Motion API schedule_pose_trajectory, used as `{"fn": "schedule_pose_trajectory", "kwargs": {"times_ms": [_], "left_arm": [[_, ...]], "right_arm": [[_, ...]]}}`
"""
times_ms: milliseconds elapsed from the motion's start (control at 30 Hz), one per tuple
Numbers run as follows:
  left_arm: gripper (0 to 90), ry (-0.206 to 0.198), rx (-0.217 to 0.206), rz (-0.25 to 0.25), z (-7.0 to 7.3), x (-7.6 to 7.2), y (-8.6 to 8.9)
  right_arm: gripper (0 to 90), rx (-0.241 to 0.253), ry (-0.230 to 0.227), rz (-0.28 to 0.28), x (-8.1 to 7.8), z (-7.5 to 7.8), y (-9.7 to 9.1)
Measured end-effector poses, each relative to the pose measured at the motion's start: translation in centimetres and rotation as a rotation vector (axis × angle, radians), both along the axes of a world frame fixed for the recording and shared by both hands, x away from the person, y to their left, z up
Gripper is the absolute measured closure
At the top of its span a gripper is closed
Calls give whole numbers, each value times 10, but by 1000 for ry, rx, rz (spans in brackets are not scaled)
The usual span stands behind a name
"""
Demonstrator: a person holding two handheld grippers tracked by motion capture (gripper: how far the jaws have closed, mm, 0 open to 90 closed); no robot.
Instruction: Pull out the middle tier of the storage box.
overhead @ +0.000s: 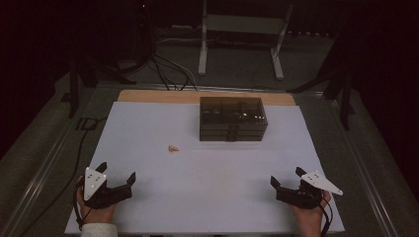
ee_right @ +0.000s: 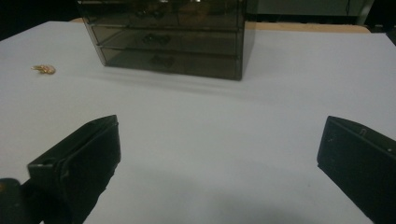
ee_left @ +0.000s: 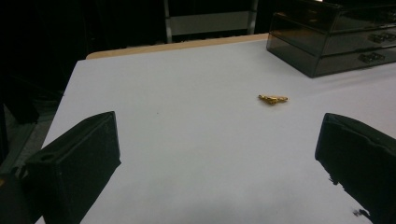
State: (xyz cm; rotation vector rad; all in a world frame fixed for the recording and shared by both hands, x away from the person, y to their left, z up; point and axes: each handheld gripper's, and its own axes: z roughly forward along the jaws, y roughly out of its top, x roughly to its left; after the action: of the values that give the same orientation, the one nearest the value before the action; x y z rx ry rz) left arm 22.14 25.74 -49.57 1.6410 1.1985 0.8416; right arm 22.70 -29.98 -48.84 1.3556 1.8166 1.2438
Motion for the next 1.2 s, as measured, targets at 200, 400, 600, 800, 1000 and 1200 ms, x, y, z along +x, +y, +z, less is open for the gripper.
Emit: {"fn": "schedule_pose_trajectory", "kwargs": {"times_ms": [200, 400, 600, 800, 1000, 1200], "left_arm": [[11, 2, 3, 1, -1, 1, 0], [11, 4, 6, 7, -1, 1, 0], [11, 4, 5, 7, -2, 1, 0], [11, 5, 9, 9, -2, 1, 0], [11, 6, 12, 11, -2, 1, 0], [11, 7, 13, 8, -2, 2, 0]], "right_arm": [[0, -9, -3, 2, 8, 2, 11], [0, 0, -7, 2, 16, 3, 21], [0, 6, -8, 0, 26, 2, 34], [0, 8, -13, 10, 32, 2, 43], [0, 14, -20, 5, 38, 3, 49], [0, 20, -24, -2, 45, 5, 56]]}}
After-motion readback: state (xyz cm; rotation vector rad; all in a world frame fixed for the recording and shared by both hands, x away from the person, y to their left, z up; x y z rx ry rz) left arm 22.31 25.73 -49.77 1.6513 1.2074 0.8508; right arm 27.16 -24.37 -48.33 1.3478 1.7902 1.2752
